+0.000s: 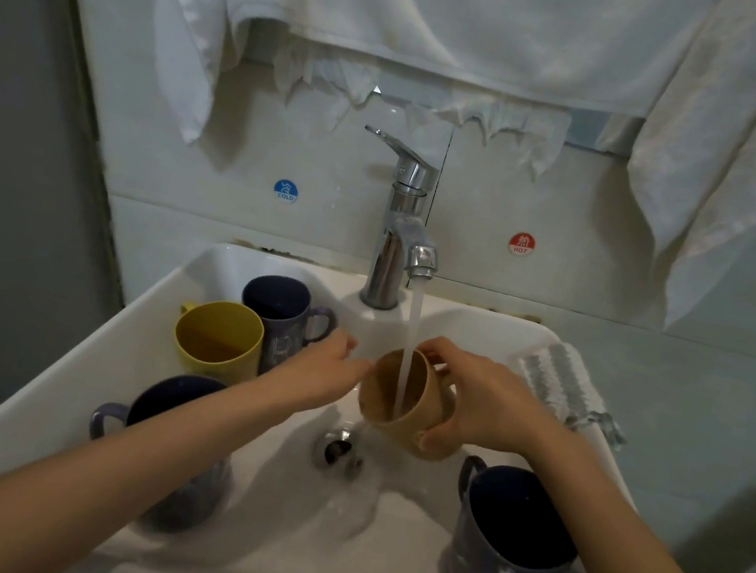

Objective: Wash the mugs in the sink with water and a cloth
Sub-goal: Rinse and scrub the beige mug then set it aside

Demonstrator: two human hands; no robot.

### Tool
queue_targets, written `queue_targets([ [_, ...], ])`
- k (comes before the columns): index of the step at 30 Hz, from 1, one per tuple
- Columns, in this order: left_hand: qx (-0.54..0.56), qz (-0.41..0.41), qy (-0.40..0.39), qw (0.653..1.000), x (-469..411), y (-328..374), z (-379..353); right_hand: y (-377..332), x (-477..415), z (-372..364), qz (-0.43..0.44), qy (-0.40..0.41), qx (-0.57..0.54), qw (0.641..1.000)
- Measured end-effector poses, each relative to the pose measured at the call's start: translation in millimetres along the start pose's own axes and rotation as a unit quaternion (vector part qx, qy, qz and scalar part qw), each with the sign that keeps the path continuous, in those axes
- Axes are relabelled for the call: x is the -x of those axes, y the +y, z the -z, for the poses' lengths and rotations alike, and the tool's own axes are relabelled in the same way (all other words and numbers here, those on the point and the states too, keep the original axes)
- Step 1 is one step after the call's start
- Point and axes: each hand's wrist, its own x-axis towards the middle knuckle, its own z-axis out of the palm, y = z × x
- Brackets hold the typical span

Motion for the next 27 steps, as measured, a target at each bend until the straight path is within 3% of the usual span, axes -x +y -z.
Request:
queue_targets([
  [5,0.051,0.04,-0.031,0.997,1.6,1.9,-6.7,-3.3,-2.7,-1.5,0.015,-0.029,-0.072,0.997],
  [11,0.187,0.115,-0.098,0.971,-3.3,-9.7,-4.3,-8.3,0.6,0.5,0.053,0.025,0.026,0.998],
  [15,0.415,0.221,-0.162,0.868,-10.7,-16.4,-7.3,-18.7,1.5,2.1,0.115,0.072,0.06,0.989],
  [17,0.465,0.248,-0.158,0.835,-14.4,-20.1,-11.0,-24.6,2.0,3.1,0.135,0.082,0.088,0.983],
  [22,0.482,0.217,-0.179,0.83,-15.1,-18.8,-14.0,-27.2,1.5,2.1,0.136,0.08,0.11,0.981],
  [27,0.446,0.179,-0.138,0.866,-12.6,-17.8,-15.0,-23.8,0.7,-5.4,0.134,0.054,0.082,0.986],
])
